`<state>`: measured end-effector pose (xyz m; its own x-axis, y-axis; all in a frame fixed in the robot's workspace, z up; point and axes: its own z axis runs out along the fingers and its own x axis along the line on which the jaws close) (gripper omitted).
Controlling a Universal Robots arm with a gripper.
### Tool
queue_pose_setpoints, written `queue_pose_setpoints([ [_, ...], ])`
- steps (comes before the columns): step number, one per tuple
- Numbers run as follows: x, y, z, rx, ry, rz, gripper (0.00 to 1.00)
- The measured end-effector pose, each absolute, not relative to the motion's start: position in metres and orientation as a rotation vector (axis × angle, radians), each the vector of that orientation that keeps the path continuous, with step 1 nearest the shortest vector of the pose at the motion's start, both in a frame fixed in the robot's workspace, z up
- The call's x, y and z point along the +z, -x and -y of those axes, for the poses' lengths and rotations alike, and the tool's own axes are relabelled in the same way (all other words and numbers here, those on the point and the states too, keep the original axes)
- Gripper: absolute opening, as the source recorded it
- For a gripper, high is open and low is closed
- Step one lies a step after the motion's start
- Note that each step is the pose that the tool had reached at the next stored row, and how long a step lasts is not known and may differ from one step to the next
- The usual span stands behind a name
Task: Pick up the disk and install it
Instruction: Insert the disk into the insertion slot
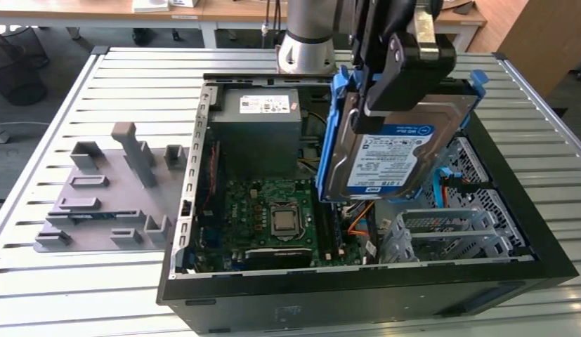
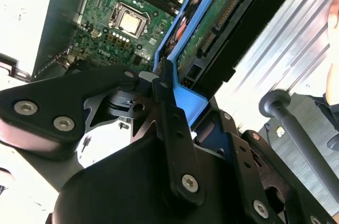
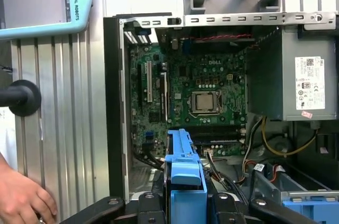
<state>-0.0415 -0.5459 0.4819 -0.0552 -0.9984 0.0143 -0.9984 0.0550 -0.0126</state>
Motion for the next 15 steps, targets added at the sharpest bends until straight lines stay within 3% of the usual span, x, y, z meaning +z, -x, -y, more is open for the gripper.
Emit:
queue_pose_setpoints([
  [15, 0.476, 0.005, 0.558, 0.029, -2.158, 2.28, 0.36],
])
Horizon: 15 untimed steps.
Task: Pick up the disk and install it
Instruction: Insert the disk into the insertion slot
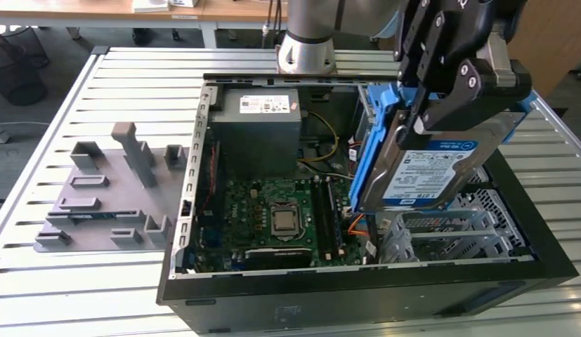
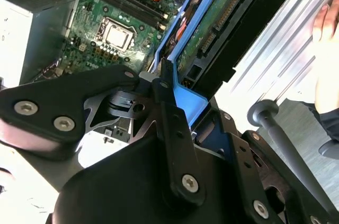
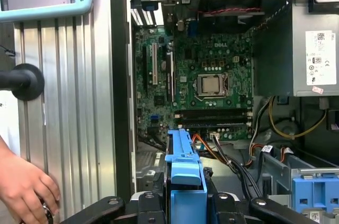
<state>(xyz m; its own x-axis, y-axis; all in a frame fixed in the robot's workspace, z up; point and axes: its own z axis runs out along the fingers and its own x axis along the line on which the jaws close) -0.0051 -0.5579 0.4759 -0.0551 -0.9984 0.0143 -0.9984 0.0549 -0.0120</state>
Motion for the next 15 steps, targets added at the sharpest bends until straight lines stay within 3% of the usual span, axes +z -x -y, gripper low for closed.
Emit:
queue_pose_setpoints([
  [15, 0.467, -0.026, 0.563, 0.029, -2.158, 2.28, 0.36],
])
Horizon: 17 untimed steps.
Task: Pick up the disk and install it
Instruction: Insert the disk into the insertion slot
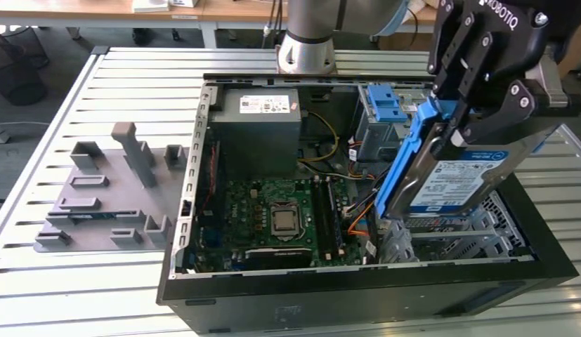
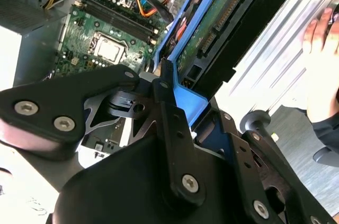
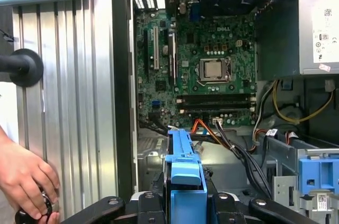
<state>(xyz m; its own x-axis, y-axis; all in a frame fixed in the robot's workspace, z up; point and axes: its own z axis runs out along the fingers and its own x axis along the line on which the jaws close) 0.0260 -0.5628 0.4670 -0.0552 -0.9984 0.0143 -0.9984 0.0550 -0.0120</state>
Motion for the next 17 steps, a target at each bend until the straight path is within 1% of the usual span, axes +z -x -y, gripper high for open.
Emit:
queue_pose_setpoints([
  [17, 0.455, -0.053, 0.564, 0.029, -2.166, 2.272, 0.36],
])
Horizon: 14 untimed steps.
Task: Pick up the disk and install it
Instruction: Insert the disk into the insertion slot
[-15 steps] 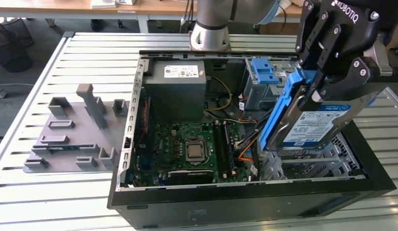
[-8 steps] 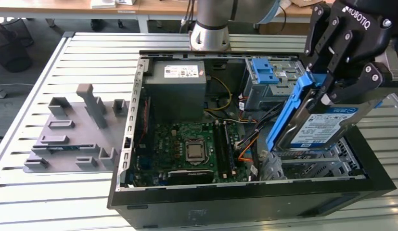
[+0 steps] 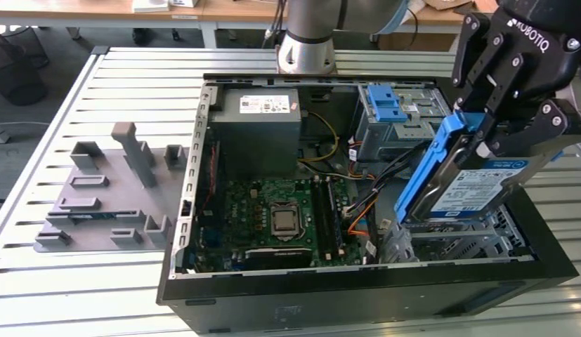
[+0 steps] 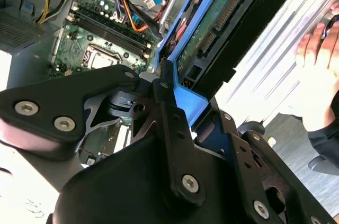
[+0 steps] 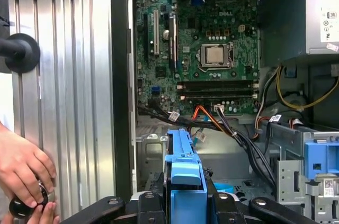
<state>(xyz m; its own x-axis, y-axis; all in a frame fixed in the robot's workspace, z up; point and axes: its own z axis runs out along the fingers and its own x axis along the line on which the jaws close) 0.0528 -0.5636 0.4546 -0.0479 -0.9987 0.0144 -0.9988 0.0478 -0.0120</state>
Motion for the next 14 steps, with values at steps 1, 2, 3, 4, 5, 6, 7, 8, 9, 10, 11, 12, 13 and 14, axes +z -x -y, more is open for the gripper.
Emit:
queue_pose_setpoints([
  [1, 0.454, -0.054, 0.564, 0.029, -2.166, 2.272, 0.36],
  [2, 0.453, -0.056, 0.564, 0.029, -2.166, 2.272, 0.36],
  [3, 0.453, -0.058, 0.564, 0.029, -2.166, 2.272, 0.36],
  [4, 0.452, -0.059, 0.564, 0.029, -2.166, 2.272, 0.36],
  [5, 0.451, -0.061, 0.564, 0.029, -2.166, 2.272, 0.36],
  [6, 0.45, -0.062, 0.564, 0.029, -2.166, 2.272, 0.36],
  [7, 0.45, -0.064, 0.564, 0.029, -2.166, 2.272, 0.36],
  [8, 0.449, -0.065, 0.564, 0.029, -2.166, 2.272, 0.36],
  [9, 0.448, -0.066, 0.564, 0.029, -2.166, 2.272, 0.36],
  [10, 0.447, -0.067, 0.564, 0.029, -2.166, 2.272, 0.36],
  [11, 0.447, -0.068, 0.564, 0.029, -2.166, 2.272, 0.36],
  [12, 0.446, -0.069, 0.564, 0.029, -2.165, 2.273, 0.36],
  [13, 0.446, -0.069, 0.564, 0.029, -2.164, 2.274, 0.36],
  [14, 0.446, -0.069, 0.564, 0.029, -2.164, 2.274, 0.36],
])
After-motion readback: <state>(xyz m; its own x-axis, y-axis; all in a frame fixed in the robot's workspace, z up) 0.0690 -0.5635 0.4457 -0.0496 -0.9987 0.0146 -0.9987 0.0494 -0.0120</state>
